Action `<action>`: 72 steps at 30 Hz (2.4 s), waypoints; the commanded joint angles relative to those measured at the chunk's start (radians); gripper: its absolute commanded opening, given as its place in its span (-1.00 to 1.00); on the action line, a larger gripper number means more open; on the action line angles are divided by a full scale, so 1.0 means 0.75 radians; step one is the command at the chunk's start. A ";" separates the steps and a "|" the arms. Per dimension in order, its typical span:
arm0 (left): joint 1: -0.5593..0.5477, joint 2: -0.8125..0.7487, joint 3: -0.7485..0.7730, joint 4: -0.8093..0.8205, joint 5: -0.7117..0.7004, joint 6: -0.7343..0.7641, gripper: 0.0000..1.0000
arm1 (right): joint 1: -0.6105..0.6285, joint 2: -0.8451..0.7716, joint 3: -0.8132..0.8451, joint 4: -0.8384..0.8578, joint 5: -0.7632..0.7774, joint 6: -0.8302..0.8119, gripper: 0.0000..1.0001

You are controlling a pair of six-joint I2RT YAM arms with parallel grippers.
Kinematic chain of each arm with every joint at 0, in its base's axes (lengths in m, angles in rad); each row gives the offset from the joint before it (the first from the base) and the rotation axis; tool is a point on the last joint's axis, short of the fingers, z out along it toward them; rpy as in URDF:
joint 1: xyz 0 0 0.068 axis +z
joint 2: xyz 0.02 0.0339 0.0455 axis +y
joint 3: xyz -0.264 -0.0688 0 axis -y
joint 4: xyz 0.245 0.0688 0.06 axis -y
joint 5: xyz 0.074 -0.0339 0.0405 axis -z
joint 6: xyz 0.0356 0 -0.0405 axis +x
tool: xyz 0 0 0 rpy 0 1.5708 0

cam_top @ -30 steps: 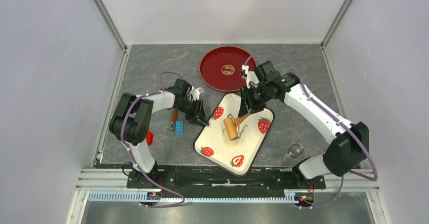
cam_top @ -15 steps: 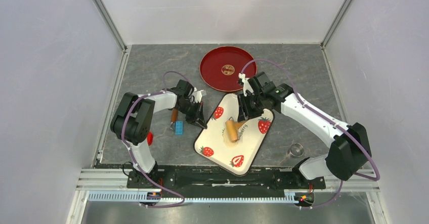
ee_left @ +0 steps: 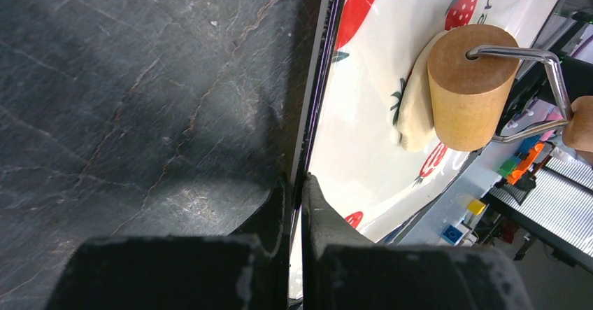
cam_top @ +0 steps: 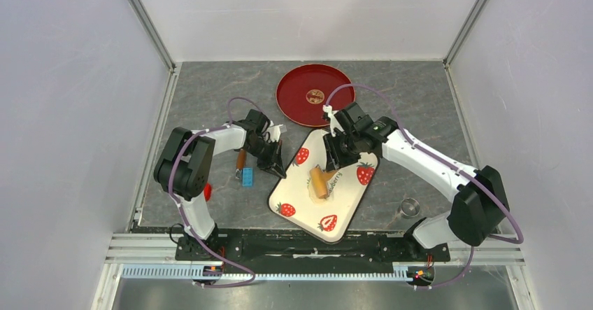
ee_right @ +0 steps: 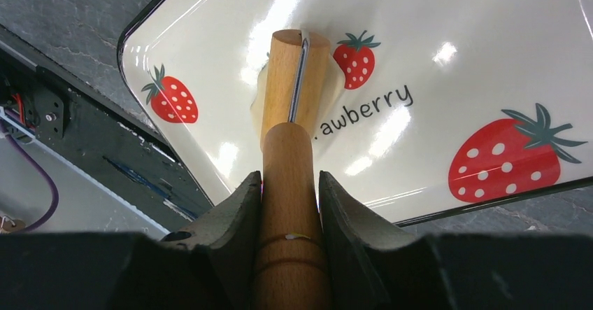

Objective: Roll out the dumpling wrappers from the dough

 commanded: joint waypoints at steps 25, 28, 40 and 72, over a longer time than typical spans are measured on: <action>-0.031 0.055 -0.010 -0.071 -0.223 0.072 -0.96 | 0.179 0.120 -0.539 -0.066 0.282 -0.026 -1.00; -0.030 0.052 -0.010 -0.071 -0.226 0.072 -0.96 | 0.184 0.112 -0.571 -0.058 0.286 -0.024 -1.00; -0.030 0.050 -0.010 -0.077 -0.235 0.077 -0.96 | 0.185 0.084 -0.148 -0.031 0.122 -0.059 -1.00; -0.030 0.065 -0.005 -0.098 -0.260 0.087 -0.96 | -0.002 -0.001 -0.065 -0.043 0.001 -0.033 -1.00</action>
